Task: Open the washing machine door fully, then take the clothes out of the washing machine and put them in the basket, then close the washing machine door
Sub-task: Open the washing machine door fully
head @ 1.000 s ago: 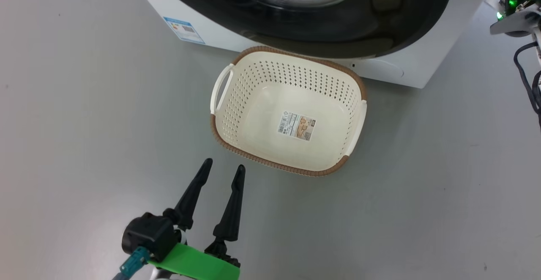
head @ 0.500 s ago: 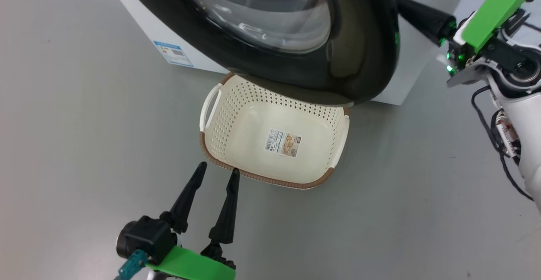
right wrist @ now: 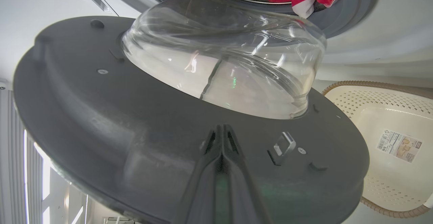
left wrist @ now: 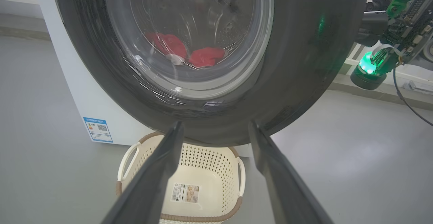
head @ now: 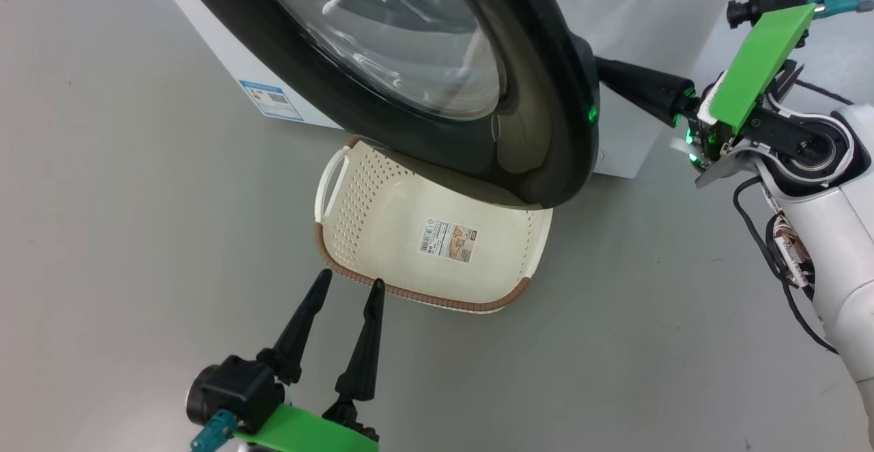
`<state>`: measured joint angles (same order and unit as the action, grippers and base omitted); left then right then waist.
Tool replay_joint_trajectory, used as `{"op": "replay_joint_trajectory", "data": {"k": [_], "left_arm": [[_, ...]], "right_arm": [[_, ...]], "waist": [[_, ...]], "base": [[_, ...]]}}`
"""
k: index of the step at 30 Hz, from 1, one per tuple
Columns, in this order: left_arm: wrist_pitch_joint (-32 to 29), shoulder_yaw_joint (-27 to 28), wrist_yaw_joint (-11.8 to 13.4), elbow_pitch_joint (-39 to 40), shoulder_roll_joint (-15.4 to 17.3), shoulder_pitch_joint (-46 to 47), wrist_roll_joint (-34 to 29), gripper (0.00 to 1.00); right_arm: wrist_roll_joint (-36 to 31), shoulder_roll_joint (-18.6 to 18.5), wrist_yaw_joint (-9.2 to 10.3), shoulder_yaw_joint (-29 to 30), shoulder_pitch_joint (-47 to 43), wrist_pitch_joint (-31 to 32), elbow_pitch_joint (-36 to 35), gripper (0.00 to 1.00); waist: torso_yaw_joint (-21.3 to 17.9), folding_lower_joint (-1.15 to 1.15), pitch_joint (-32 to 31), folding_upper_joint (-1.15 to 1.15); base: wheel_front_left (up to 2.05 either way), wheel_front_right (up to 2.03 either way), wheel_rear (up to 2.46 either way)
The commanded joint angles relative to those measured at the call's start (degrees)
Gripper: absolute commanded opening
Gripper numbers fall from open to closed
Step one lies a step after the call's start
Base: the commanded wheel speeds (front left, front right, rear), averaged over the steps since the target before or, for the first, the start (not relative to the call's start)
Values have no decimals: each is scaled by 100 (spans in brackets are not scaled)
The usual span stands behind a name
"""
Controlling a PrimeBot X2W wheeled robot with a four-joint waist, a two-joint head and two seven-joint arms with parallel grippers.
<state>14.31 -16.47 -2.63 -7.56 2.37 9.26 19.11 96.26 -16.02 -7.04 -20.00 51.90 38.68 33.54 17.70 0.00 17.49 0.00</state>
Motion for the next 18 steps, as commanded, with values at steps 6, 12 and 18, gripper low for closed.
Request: {"op": "replay_joint_trajectory", "data": {"k": [6,12,18], "left_arm": [[69,216,-29,139,51,-76,-51,100],[69,232,-25,148,51,-83,-47,100],[69,268,-31,129,51,-101,-67,100]], "right_arm": [[-121,107,-45,-62,-174,-19,-206,0],[-344,120,-45,43,-217,-376,-256,0],[-427,83,-45,173,-307,-584,-242,0]], "waist": [[21,0,-41,0],[24,0,-73,0],[-4,0,-133,0]], "base": [[0,0,0],[0,0,0],[0,0,0]]}}
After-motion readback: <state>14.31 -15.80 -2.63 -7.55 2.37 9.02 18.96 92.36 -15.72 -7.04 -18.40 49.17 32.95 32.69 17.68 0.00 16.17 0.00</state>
